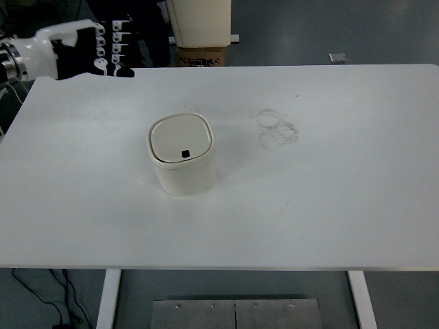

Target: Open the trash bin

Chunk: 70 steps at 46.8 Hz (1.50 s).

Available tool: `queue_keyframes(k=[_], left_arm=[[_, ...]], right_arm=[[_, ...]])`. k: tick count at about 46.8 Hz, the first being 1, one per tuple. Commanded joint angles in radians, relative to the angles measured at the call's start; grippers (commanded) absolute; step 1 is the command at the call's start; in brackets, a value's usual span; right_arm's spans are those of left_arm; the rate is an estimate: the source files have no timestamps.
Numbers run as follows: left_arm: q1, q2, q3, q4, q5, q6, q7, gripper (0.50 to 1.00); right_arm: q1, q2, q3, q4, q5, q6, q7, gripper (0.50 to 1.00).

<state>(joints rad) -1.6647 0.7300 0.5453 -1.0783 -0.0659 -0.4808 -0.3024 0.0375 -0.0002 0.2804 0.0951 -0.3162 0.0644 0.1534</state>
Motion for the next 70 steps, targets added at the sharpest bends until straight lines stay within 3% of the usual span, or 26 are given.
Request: queue_keyframes(k=[1,8,24,30,44,70], left_arm=[[-0.042,-0.027,0.048,-0.015,0.000,-0.007,0.000,1.000],[-0.102,-0.040,0.110,-0.048,0.034,-0.010,0.002,1.000],[-0.138,-0.167,0.222,-0.087,0.149,-0.013,0.002,1.000],[-0.196,-0.202,0.289,-0.129,0.149,-0.027,0.002,1.000],[-0.267,-0.215,0.324,-0.157,0.253,-0.130,0.003,1.000],[-0.286,-0.221,0.340,-0.155,0.409,-0.130,0.003,1.000]], right_arm=[[-0.002,0.000,0.000,0.000,0.000,0.000,0.000,0.991],[-0.001,0.000,0.000,0.000,-0.001,0.000,0.000,0.991],[-0.001,0.000,0.000,0.000,0.000,0.000,0.000,0.991],[-0.001,0.000,0.000,0.000,0.000,0.000,0.000,0.991],[-0.001,0.000,0.000,0.000,0.000,0.000,0.000,0.991],[-0.001,0.000,0.000,0.000,0.000,0.000,0.000,0.991]])
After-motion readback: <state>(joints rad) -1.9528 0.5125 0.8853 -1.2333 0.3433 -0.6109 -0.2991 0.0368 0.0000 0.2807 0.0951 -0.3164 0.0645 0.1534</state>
